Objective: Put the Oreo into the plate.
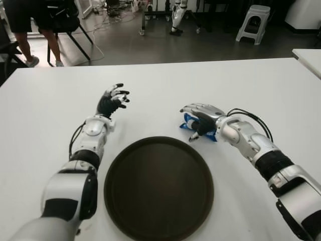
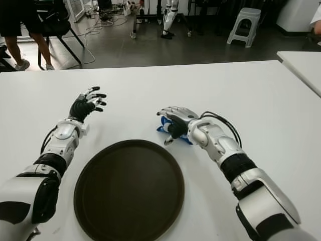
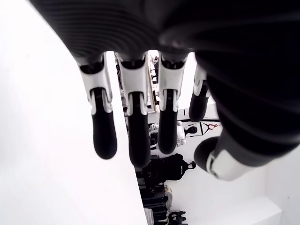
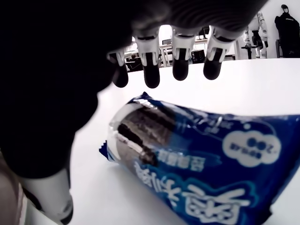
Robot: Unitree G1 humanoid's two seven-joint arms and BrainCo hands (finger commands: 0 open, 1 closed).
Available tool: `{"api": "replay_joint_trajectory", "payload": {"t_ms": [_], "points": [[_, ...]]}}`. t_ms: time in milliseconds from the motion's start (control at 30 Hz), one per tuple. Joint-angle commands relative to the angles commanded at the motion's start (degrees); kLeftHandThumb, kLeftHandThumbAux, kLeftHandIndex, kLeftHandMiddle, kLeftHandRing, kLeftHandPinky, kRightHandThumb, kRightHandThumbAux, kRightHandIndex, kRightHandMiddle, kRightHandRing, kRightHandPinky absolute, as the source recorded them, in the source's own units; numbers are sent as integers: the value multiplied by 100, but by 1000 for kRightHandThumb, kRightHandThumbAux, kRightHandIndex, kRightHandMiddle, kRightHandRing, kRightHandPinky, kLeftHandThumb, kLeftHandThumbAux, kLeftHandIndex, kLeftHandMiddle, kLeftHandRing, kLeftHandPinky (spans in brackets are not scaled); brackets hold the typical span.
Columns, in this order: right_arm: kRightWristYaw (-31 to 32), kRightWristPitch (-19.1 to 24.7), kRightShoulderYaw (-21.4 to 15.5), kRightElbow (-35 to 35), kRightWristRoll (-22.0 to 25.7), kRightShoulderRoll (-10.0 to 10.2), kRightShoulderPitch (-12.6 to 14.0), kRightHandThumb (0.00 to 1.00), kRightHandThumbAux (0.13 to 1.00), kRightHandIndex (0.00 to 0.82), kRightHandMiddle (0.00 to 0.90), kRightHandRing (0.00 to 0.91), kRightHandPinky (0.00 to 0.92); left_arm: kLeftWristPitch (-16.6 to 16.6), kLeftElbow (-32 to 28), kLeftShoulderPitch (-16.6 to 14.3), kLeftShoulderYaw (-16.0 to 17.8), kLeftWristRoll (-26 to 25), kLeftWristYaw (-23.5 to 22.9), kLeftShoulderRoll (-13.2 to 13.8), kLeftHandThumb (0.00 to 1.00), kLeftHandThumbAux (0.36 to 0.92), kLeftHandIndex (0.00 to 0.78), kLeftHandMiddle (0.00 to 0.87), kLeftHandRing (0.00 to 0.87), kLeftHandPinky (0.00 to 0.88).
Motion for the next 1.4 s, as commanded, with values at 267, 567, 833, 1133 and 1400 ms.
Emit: {"api": "replay_joint_trajectory", "payload": {"t_ms": [267,567,833,1133,1400], "points": [[-145,66,65,296,-58,84,-88,0,782,0,0,0,0,-42,-11,14,-4,4,-38,15,220,669,179,322,386,442],[-391,99,59,587,-82,139,-182,0,794,0,0,0,7,-59,-14,23,-22,26,-52,46,217,669,184,322,385,428],[-458,143,16,740,-30,173,-235,0,800,0,0,0,4,-58,-34,29,-26,29,-70,61,197,671,186,325,382,422],[-564,96,0,951,-28,203,-304,0,791,0,0,0,9,-47,-47,24,-57,62,-38,84,205,681,191,336,406,446],[-620,133,2,1059,-47,203,-363,0,787,0,0,0,12,-75,-55,31,-82,71,-55,103,202,676,187,330,400,446]]}}
